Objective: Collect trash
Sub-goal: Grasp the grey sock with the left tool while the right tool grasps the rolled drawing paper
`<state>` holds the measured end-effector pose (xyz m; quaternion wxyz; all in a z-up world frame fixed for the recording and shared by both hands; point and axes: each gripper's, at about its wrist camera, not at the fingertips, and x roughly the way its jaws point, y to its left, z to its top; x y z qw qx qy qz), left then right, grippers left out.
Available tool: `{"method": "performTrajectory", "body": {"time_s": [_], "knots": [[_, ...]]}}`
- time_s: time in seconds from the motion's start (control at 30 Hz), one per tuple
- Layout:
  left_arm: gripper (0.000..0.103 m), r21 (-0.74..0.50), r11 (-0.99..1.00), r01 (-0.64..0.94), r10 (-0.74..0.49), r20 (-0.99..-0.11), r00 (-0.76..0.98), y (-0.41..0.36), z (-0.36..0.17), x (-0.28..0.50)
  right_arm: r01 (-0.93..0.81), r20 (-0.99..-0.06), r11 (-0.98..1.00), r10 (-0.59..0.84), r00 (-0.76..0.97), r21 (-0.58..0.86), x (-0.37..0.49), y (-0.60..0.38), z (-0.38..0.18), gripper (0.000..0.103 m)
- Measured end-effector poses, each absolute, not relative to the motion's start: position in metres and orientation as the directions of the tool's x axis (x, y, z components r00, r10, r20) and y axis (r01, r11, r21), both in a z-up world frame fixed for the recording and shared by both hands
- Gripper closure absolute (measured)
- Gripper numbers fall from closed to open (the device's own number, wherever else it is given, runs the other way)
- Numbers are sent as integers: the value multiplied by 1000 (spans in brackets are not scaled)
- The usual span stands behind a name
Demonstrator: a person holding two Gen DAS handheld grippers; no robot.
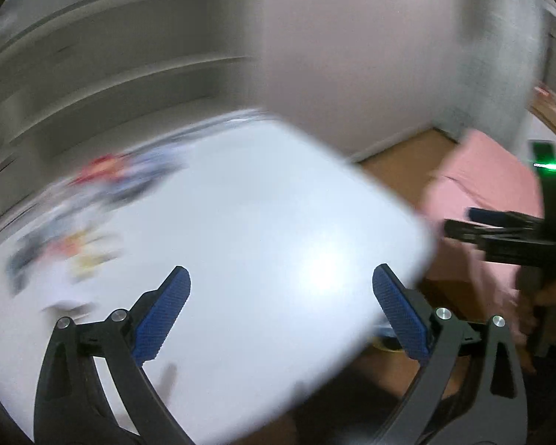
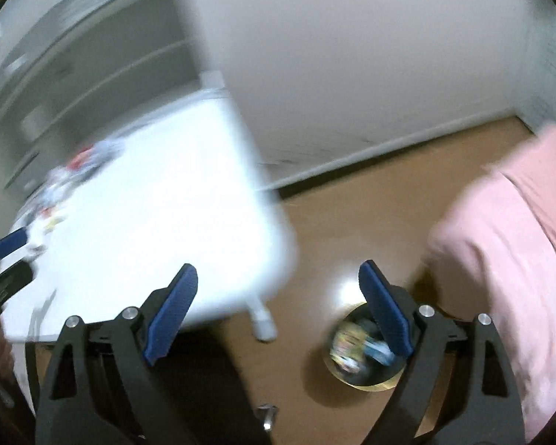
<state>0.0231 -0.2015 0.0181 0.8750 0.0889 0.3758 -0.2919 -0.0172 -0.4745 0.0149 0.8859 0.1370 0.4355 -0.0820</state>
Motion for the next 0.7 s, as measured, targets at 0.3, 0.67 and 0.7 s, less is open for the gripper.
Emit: {"method": "performTrajectory", "body": {"time_s": [0.3,0.67,0.7], "knots": [[7,-25,987,161,-126,-744,656,33,-3,78,-178,-798,956,291,528,231,111,-258,19,18],[7,-27,988,155,-122,-749,651,77,-26,112,-238,-891,928,350,288,287,203,-124,-15,25],[7,-22,987,160,-122,-750,649,76,-28,120,-240,-903,934,327,278,265,208,-118,-17,26]]}}
